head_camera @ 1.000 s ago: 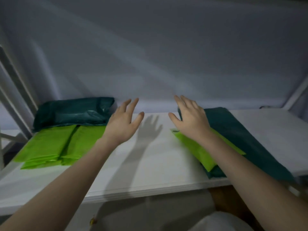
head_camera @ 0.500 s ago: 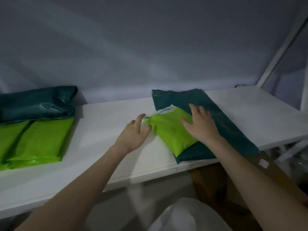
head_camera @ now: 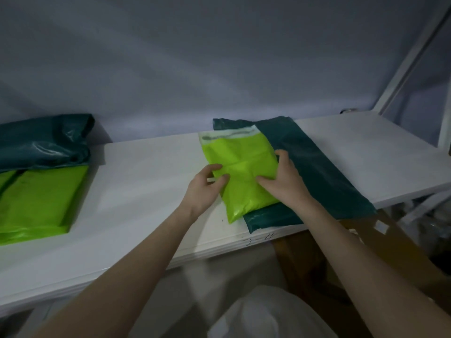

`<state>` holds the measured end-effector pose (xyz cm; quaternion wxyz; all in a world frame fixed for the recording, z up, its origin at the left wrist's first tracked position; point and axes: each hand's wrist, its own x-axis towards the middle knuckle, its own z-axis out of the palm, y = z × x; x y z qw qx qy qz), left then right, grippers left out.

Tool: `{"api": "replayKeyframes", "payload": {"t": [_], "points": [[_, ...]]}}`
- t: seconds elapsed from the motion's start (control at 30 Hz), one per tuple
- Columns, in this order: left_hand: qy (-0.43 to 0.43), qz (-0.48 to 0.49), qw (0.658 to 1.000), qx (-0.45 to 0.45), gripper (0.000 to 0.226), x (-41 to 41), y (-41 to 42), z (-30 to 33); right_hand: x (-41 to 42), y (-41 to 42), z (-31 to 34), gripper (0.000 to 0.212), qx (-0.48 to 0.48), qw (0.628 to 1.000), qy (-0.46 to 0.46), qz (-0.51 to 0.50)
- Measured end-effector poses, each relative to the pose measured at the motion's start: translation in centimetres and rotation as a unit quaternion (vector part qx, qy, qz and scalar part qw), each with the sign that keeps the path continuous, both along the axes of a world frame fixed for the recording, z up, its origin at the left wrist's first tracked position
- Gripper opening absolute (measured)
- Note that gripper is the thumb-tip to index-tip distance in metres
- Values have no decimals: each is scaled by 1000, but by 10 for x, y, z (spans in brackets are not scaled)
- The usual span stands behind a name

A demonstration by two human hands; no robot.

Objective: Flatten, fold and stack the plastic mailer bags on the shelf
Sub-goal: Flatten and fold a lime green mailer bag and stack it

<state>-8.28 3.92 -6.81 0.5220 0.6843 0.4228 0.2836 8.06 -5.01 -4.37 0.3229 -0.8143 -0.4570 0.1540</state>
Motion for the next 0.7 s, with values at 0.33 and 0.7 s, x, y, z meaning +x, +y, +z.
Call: {"api": "replayKeyframes", "payload": {"t": [0.33, 0.7], "points": [[-217, 150, 961, -83, 45, -57, 20, 48, -65, 25, 31, 88, 126, 983, 126, 48], [-217, 100, 968, -81, 12, -164, 36, 67, -151, 66, 40, 15, 171, 906, 386, 41]]}}
